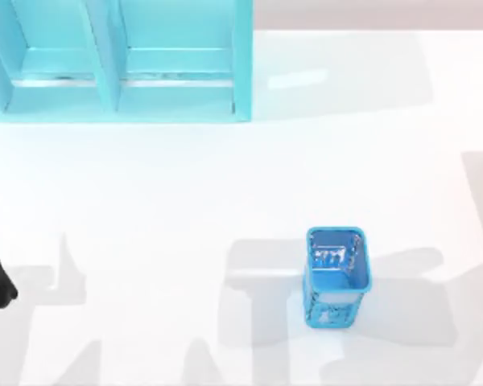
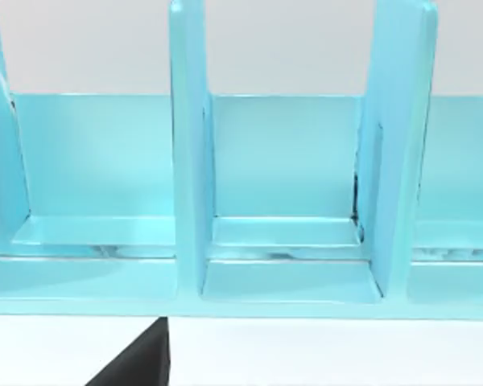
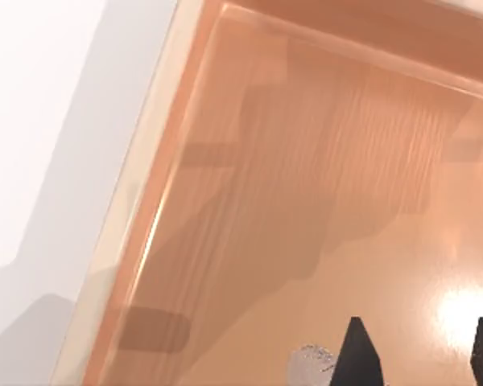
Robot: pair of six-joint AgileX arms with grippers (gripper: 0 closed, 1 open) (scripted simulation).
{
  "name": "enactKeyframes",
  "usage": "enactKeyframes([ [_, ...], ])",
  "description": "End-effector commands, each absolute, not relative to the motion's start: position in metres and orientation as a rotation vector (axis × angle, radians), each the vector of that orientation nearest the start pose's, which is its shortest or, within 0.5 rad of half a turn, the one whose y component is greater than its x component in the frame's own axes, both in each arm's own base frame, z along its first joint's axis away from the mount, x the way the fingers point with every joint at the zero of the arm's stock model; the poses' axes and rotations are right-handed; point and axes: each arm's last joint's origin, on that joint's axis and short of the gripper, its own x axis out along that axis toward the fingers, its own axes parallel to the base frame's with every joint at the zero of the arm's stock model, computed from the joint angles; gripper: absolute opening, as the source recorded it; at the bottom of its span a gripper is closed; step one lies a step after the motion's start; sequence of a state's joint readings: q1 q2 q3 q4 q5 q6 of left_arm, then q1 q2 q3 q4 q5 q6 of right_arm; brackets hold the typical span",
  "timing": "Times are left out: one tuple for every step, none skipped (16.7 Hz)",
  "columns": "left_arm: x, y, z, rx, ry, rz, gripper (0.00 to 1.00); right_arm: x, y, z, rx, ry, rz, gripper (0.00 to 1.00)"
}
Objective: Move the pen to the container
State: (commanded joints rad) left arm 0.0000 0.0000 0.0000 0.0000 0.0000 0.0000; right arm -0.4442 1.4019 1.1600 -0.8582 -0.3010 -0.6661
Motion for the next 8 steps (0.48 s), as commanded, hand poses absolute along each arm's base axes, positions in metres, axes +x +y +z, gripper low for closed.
enactKeyframes([
  [0.1057,-0.0012,0.16,0.0,0.0,0.0,1.0,0.2558,-0.1093,0.2728,-0.209,1.006,0.216,0.45],
  [0.1057,-0.0012,0.16,0.0,0.0,0.0,1.0,0.2558,-0.1093,0.2728,-0.209,1.006,0.216,0.53],
  [0.1057,-0.0012,0.16,0.0,0.0,0.0,1.0,0.2558,-0.1093,0.2728,-0.209,1.006,0.216,0.6],
  [0.1057,-0.0012,0.16,0.0,0.0,0.0,1.0,0.2558,-0.1093,0.2728,-0.209,1.006,0.216,0.68],
  [0.1057,-0.0012,0.16,0.0,0.0,0.0,1.0,0.2558,-0.1093,0.2728,-0.209,1.006,0.216,0.75],
  [0.1057,-0.0012,0.16,0.0,0.0,0.0,1.0,0.2558,-0.1093,0.2728,-0.209,1.006,0.216,0.83],
  [0.1057,-0.0012,0.16,0.0,0.0,0.0,1.0,0.2558,-0.1093,0.2728,-0.209,1.006,0.216,0.9],
  [0.1057,-0.0012,0.16,0.0,0.0,0.0,1.0,0.2558,-0.1093,0.2728,-0.209,1.006,0.216,0.98],
])
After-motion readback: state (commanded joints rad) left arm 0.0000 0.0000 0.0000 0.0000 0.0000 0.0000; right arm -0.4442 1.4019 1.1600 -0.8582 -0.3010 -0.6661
